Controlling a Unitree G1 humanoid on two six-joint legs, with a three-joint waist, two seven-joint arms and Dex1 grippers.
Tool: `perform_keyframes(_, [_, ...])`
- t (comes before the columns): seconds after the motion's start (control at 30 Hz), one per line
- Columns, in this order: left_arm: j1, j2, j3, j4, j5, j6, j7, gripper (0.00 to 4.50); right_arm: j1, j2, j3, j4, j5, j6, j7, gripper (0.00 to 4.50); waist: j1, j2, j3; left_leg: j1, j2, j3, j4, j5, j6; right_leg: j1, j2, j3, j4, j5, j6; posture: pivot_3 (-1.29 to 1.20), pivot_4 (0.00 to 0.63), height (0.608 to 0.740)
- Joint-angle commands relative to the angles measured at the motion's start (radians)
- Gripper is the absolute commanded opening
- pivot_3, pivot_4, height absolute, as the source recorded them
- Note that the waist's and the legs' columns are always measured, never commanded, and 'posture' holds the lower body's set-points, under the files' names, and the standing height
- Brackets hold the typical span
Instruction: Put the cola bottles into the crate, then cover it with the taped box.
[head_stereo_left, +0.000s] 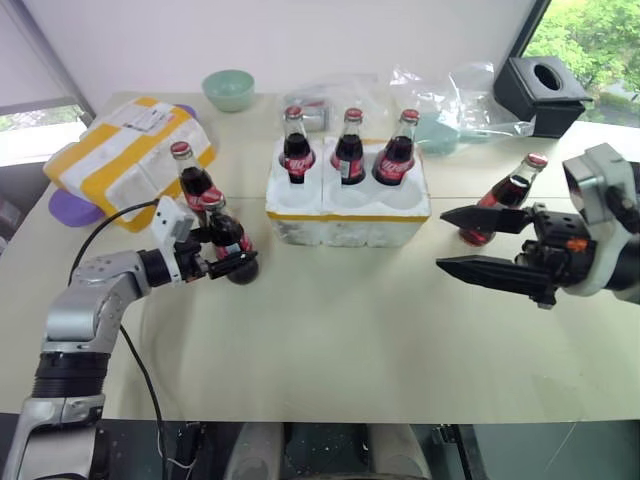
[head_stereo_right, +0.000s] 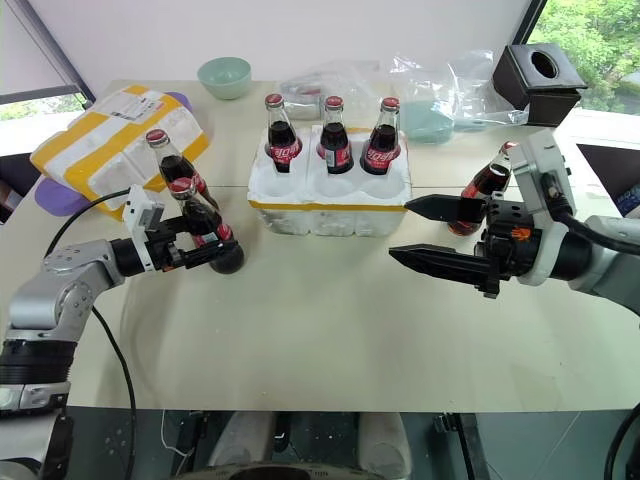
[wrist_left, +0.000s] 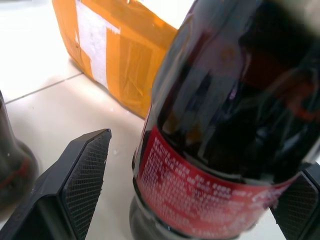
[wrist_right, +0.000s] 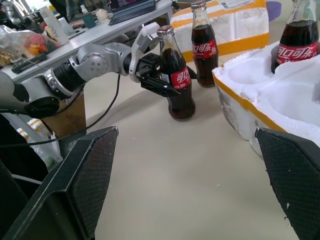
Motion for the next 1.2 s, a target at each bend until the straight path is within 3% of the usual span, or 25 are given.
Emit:
perform_keyframes(0.03, [-0.014,0.003,0.004,-0.008,-0.003,-0.017,-0.018,4.22,-0.015,-0.006,-0.026,-0.027,0.018,-0.018,-0.006,4.5,-0.001,0.0,0.0,0.0,0.0,0.0,0.0,0.0,0.0,0.0,0.0,0.0,0.0,0.0,0.0,0.0,0.15,0.739])
perform_keyframes(0.17, [-0.002,0.021,0.009,-0.019,-0.007,-0.004,-0.04,2.8,-0.02,-0.008,-0.024,-0.032,0.023,-0.018,-0.009,4.5,-0.001,0.0,0.0,0.0,0.0,0.0,0.0,0.0,0.0,0.0,0.0,0.0,0.0,0.0,0.0,0.0,0.15,0.739])
perform_keyframes(0.47, [0.022,0.127,0.023,-0.155,-0.08,0.114,-0.131,2.83,0.0,0.007,-0.009,-0.033,-0.001,-0.028,-0.002,4.5,-0.001,0.0,0.0,0.0,0.0,0.0,-0.001,0.0,0.0,-0.001,0.0,0.0,0.0,0.0,0.0,0.0,0.15,0.739])
perform_keyframes(0.73, [-0.218,0.177,0.001,-0.232,-0.216,0.319,-0.176,2.83,0.0,0.035,0.022,-0.041,-0.007,-0.044,-0.021,4.5,0.012,-0.004,0.002,-0.002,0.0,-0.001,0.0,0.0,0.0,-0.001,0.0,-0.001,-0.001,0.0,0.0,0.0,0.15,0.739])
perform_keyframes(0.83, [-0.324,0.147,-0.038,-0.218,-0.213,0.348,-0.159,2.83,0.009,0.047,0.024,-0.05,-0.007,-0.053,-0.035,4.5,0.015,-0.004,0.002,-0.002,0.0,-0.001,0.0,0.0,0.0,-0.001,0.0,-0.001,-0.001,0.001,0.001,0.0,0.15,0.739])
perform_keyframes(0.97, [-0.563,-0.016,-0.155,-0.143,-0.171,0.363,-0.087,2.83,0.056,0.064,-0.007,-0.081,0.002,-0.062,-0.063,4.5,0.029,-0.005,0.003,-0.003,0.0,-0.003,0.001,0.0,0.0,-0.001,0.001,-0.002,0.0,0.002,0.004,0.0,0.15,0.739])
perform_keyframes(1.2, [-0.774,-0.218,-0.229,0.04,-0.046,0.345,0.082,2.83,0.091,0.076,-0.031,-0.108,0.003,-0.08,-0.113,4.5,0.012,-0.005,0.003,-0.014,0.0,-0.004,0.014,-0.002,0.004,-0.004,0.002,-0.002,0.001,0.004,0.007,0.0,0.15,0.739])
